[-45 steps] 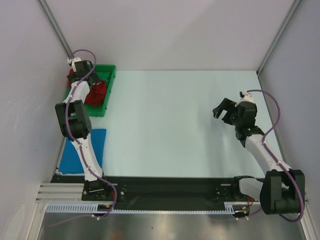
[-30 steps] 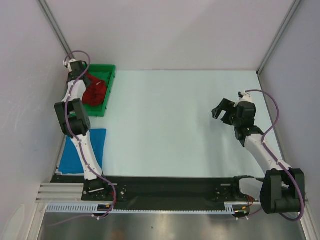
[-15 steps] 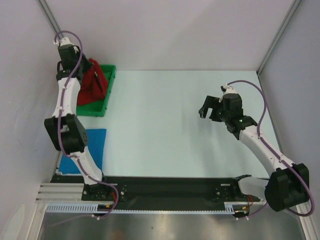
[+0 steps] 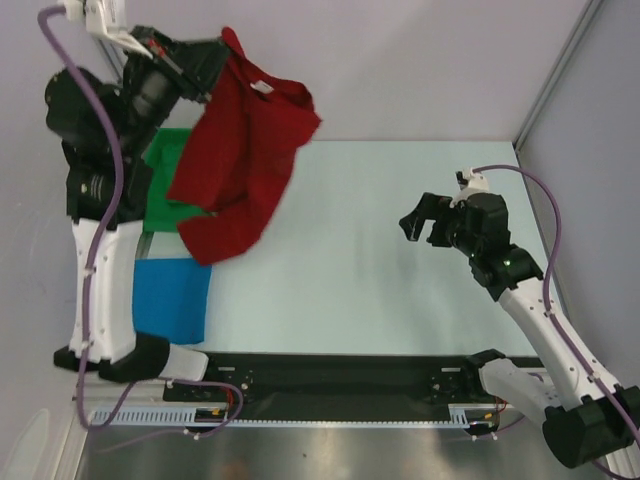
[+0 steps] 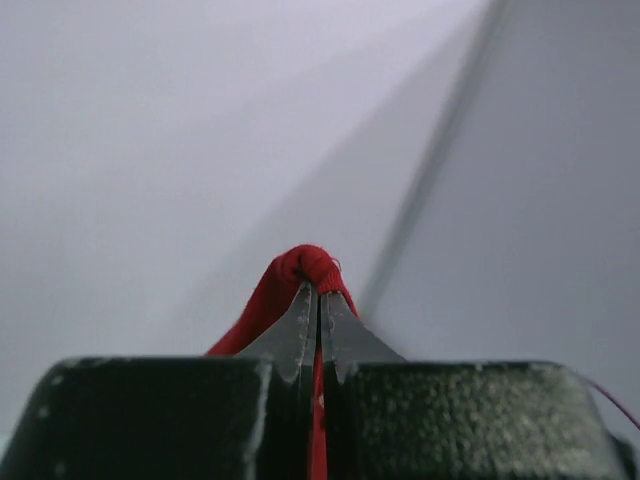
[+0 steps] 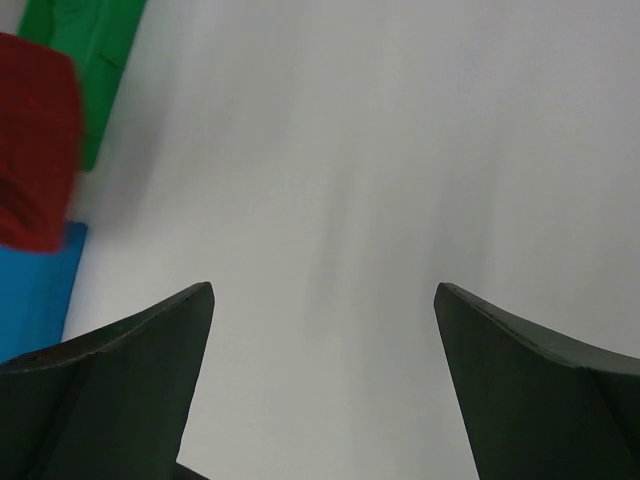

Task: Fold and stack the t-shirts
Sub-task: Move the tshirt to the center of the board, then flatten the tshirt out

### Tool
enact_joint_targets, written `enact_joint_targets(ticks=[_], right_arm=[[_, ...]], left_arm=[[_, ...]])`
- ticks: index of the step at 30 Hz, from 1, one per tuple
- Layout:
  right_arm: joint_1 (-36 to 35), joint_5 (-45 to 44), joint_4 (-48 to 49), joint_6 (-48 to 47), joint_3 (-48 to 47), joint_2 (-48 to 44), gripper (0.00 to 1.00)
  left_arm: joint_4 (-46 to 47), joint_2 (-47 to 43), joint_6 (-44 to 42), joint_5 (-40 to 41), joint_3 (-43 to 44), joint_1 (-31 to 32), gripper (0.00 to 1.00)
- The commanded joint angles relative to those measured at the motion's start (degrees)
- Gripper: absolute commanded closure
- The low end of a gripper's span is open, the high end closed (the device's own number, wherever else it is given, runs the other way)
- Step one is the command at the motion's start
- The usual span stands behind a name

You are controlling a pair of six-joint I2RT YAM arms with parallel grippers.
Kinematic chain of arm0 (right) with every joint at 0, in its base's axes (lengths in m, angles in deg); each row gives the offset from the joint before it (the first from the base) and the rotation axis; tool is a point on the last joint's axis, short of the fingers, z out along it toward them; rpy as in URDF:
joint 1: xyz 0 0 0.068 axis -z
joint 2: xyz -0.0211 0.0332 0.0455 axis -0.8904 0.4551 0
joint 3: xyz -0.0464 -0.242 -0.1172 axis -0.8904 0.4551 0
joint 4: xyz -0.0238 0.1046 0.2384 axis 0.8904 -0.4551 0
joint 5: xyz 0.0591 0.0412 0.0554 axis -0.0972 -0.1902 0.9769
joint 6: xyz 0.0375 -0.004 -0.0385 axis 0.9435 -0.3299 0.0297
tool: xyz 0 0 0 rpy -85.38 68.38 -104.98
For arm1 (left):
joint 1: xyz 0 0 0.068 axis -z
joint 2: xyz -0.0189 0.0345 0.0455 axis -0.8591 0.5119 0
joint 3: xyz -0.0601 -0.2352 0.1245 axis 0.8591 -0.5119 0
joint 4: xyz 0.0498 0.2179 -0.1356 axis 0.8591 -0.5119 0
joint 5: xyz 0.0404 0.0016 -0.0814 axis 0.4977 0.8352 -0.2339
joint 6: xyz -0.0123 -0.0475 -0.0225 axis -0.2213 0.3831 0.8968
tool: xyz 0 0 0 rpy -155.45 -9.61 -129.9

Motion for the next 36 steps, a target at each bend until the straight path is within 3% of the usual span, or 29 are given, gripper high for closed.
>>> enact_joint_targets(ticks=[1, 2, 3, 4, 6, 8, 9, 10, 13, 21, 24, 25, 29, 30, 33, 36], right_arm=[[-0.74, 3.98, -1.09, -0.01, -1.61, -3.88, 0.00], [-0.92, 3.99, -1.44, -0.01, -1.61, -4.58, 0.00], [-1.18, 4.25, -2.83, 0.17, -1.35, -5.03, 0.00], [-1.36, 4.25, -3.63, 0.34, -1.35, -6.07, 0.00], [-2.15, 4.17, -5.73, 0.34, -1.00, -6.96, 0.00], [-2.67, 4.17, -7.15, -0.09, -0.47, -8.10, 0.00], [-2.76, 3.56, -8.55, -0.27, -0.29, -8.37, 0.00], [-2.85, 3.12, -9.34, -0.53, -0.20, -8.63, 0.00], [-3.12, 2.58, -10.49, -1.85, 0.32, -8.81, 0.00], [-6.19, 7.85, -3.58, -2.82, 4.63, -0.74, 0.02], [-9.26, 10.14, 0.91, -3.00, 4.72, 7.06, 0.03], [-9.79, 10.58, 1.54, -3.08, 3.94, 9.27, 0.06], [-13.83, 3.84, 1.11, -6.15, -2.38, 20.51, 0.12], [-13.84, 3.21, 1.11, -6.16, -2.40, 20.55, 0.12], [-15.24, -0.31, -2.40, -9.31, -9.58, 25.99, 0.26], [-21.47, -4.26, -4.95, -12.92, -13.11, 27.40, 0.28]], left_arm=[[3.02, -5.92, 2.56, -3.58, -13.64, 8.62, 1.00], [3.47, -6.89, 2.57, -3.49, -13.70, 10.31, 1.00], [3.65, -8.46, 2.04, -2.80, -20.06, 11.80, 0.99], [4.00, -9.35, 1.52, -2.01, -23.86, 14.86, 0.93], [7.86, -10.93, 0.64, -0.60, -37.08, 17.34, 0.67], [10.58, -12.17, -0.33, -0.68, -44.69, 19.81, 0.36], [10.60, -12.17, -2.34, -0.42, -49.86, 20.60, 0.31], [10.16, -11.91, -3.14, -1.11, -51.92, 21.48, 0.16], [8.06, -11.12, -4.29, -2.79, -59.13, 22.01, 0.03], [9.54, -21.82, -1.48, 4.76, -80.90, 21.93, 0.03], [10.78, -23.24, -0.68, 5.56, -86.73, 21.93, 0.11], [10.51, -23.07, -0.77, 5.91, -87.78, 22.01, 0.22], [12.53, -22.28, 2.20, 6.25, -94.80, 23.85, 0.43], [12.53, -22.28, 2.74, 6.70, -95.96, 24.47, 0.43], [12.80, -22.36, 5.55, 9.06, -100.09, 25.53, 0.49], [10.78, -31.21, 8.27, 14.24, -103.87, 25.53, 0.53]])
